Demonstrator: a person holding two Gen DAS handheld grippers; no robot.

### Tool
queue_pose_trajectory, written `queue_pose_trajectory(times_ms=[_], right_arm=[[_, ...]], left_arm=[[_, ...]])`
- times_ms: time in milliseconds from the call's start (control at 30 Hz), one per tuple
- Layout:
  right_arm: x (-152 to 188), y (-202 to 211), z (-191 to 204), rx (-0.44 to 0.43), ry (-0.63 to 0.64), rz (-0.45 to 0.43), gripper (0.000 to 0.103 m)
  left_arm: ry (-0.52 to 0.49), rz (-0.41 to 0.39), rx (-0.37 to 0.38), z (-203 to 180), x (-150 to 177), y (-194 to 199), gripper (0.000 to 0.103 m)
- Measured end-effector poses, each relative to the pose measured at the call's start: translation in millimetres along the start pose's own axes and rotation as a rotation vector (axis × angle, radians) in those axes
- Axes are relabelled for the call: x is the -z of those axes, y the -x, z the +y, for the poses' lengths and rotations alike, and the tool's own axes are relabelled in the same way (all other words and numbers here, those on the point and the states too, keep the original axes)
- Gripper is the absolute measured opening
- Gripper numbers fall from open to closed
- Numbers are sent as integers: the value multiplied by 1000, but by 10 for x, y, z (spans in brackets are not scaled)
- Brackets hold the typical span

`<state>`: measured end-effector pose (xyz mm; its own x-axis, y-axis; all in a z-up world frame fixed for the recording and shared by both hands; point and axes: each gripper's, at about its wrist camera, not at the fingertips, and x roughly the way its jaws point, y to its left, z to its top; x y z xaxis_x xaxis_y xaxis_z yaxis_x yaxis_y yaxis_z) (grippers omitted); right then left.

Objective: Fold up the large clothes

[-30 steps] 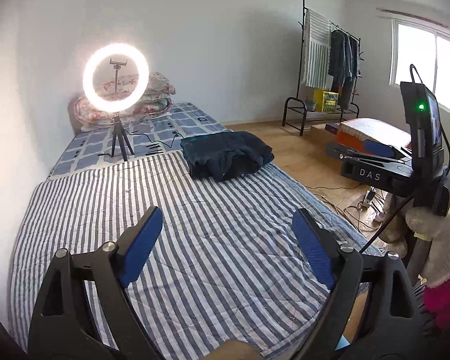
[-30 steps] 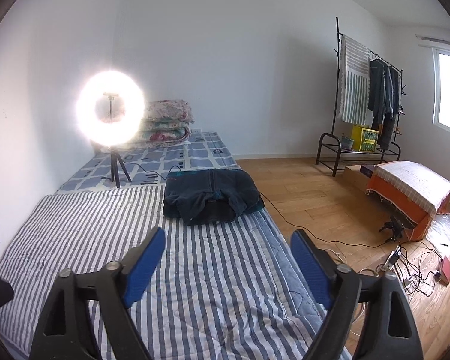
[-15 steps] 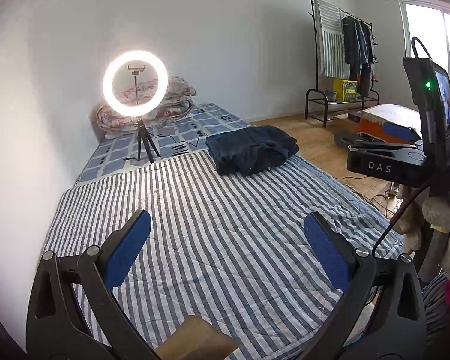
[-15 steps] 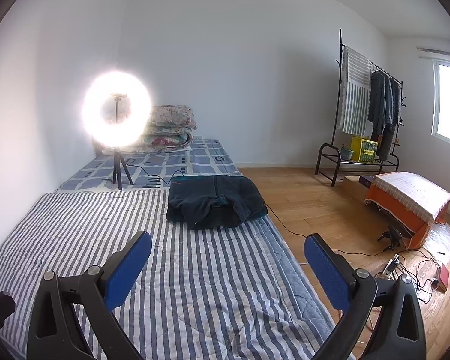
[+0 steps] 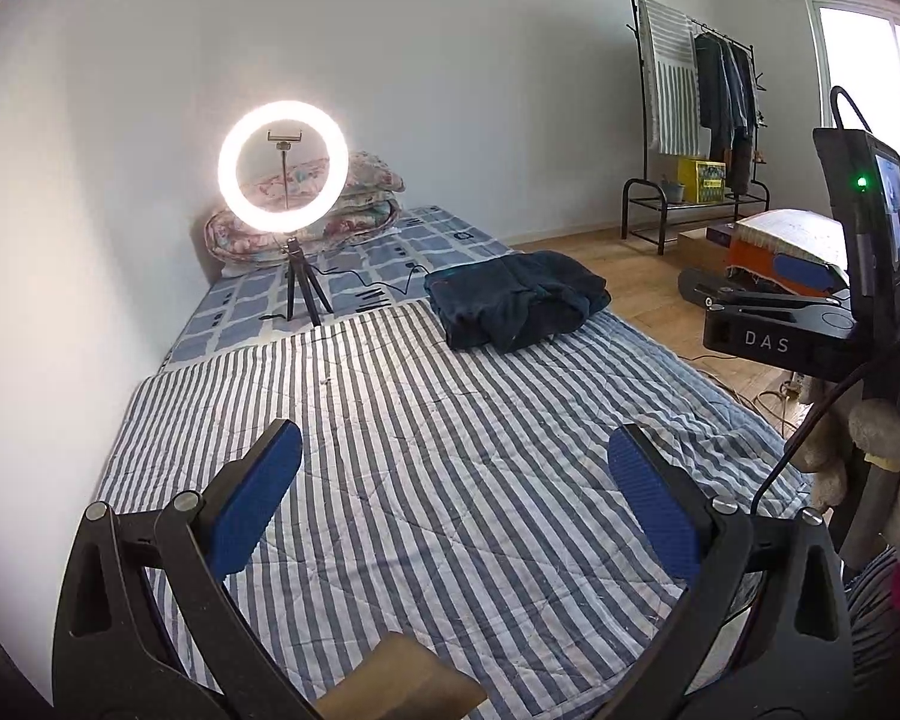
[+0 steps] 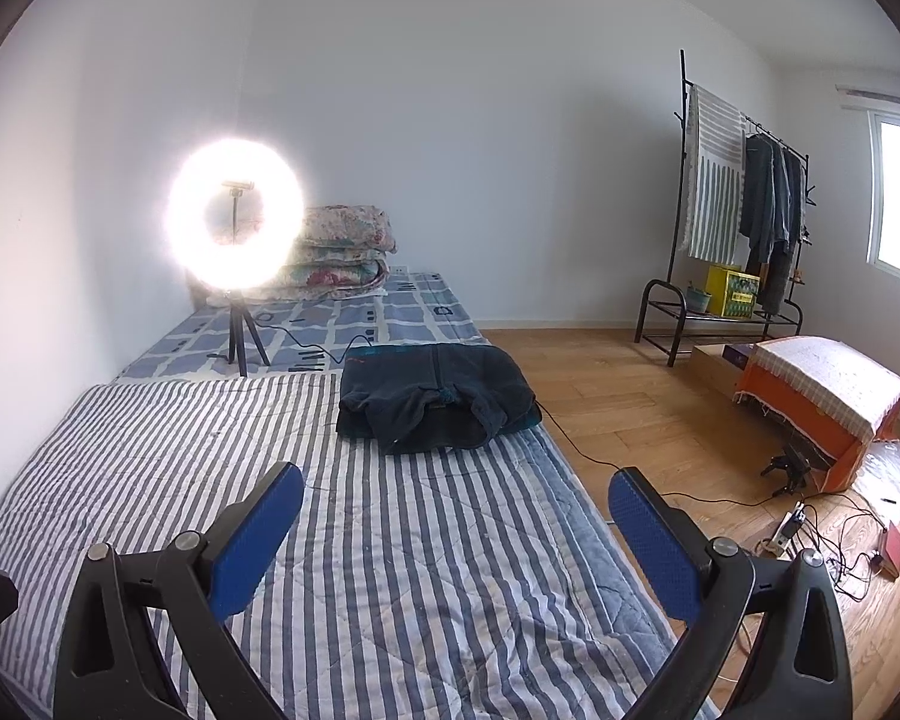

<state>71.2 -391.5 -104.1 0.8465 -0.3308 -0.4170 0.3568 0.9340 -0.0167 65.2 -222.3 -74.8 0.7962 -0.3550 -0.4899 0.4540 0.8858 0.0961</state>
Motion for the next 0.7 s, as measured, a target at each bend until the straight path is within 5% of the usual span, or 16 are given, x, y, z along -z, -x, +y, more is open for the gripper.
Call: queue_pose_trajectory(times_ms=[700], right_arm=[[32, -49, 49, -6, 7, 7, 103]], left_arm=[[2, -3, -1, 29, -3, -2, 103]])
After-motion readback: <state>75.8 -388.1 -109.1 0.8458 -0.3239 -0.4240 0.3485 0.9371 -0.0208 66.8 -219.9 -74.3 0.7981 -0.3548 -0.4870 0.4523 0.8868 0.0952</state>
